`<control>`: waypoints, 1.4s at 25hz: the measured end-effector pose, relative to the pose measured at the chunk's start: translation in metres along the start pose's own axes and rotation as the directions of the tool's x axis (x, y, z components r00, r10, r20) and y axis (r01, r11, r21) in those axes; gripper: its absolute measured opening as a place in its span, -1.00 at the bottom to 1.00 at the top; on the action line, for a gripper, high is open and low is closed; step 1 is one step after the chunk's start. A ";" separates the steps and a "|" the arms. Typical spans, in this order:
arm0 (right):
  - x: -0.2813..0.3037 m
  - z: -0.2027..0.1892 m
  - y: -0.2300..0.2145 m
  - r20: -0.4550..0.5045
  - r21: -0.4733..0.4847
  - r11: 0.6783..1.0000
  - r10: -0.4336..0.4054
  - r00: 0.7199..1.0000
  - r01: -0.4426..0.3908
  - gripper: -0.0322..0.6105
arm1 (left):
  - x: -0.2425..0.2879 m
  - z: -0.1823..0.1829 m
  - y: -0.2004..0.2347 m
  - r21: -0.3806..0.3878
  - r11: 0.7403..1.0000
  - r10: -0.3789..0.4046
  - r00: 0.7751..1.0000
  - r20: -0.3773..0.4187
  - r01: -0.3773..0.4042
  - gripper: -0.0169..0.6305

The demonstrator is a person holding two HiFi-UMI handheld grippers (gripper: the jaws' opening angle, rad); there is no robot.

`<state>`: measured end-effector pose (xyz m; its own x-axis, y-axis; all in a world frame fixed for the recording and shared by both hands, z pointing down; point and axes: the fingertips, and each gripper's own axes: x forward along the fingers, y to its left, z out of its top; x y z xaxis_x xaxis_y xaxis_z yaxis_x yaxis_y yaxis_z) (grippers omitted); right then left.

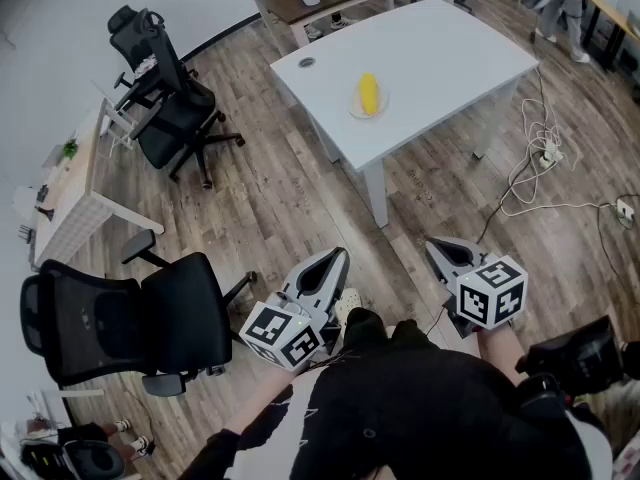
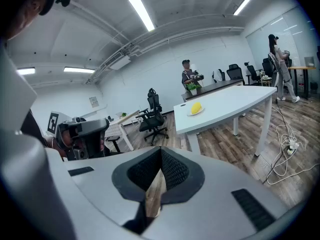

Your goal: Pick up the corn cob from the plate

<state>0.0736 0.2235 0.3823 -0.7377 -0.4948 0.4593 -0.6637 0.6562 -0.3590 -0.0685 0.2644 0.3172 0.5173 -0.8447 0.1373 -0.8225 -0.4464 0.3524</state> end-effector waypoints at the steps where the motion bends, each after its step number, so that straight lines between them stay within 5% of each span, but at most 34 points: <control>1: 0.001 -0.001 -0.001 0.000 0.000 1.000 0.002 1.000 -0.002 -0.85 | 0.001 -0.002 0.000 0.001 1.000 0.001 1.000 0.000 -0.001 -0.90; 22: 0.017 0.016 -0.010 0.019 0.047 0.999 0.011 1.000 -0.012 -0.85 | 0.007 0.020 0.014 0.022 1.000 0.004 1.000 0.024 -0.005 -0.90; 35: 0.079 0.063 -0.039 0.008 0.087 0.996 -0.038 0.999 0.037 -0.85 | 0.063 0.052 0.084 -0.012 0.999 -0.037 0.999 0.016 0.037 -0.90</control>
<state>0.0339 0.1229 0.3812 -0.7131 -0.5236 0.4662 -0.6987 0.5854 -0.4113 -0.1168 0.1584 0.3076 0.5437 -0.8321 0.1095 -0.7997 -0.4741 0.3684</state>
